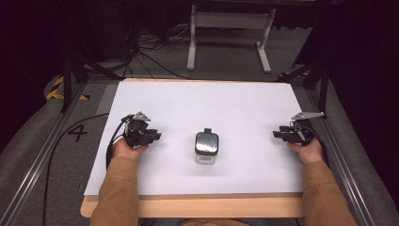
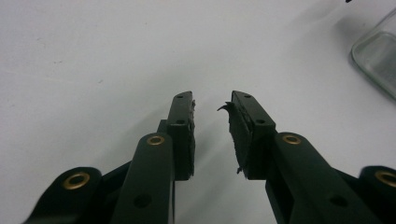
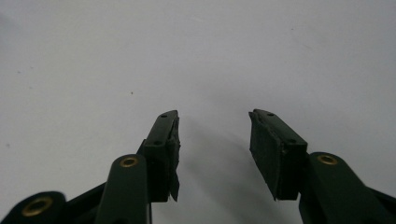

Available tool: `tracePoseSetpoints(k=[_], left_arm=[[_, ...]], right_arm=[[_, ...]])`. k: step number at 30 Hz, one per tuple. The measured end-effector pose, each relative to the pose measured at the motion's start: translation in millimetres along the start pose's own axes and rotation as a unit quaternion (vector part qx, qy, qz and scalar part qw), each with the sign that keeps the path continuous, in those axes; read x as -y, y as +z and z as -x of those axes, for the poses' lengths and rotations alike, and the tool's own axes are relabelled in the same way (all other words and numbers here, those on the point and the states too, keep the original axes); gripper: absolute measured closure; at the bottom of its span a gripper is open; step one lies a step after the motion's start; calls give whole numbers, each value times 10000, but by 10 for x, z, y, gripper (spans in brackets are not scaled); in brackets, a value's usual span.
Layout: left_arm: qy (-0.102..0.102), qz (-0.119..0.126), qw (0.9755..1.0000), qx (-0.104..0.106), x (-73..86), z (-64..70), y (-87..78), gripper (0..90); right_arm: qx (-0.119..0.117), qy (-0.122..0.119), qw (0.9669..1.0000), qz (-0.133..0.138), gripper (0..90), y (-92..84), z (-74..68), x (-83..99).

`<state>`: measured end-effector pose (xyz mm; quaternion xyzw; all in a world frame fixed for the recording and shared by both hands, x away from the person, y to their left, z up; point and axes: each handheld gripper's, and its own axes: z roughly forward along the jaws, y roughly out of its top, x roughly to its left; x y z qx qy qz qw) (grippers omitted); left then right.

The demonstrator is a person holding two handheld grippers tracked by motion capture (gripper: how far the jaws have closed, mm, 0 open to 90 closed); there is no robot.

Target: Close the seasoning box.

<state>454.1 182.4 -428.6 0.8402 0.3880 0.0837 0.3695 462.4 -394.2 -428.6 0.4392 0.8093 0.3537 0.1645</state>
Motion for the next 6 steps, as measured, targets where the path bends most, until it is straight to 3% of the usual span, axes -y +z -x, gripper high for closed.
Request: tracePoseSetpoints(k=[6], left_arm=[[106, 2, 9999, 17, -17, 11, -25, 683]], right_arm=[[-19, -74, 9999, 71, 504, 2, -42, -23]])
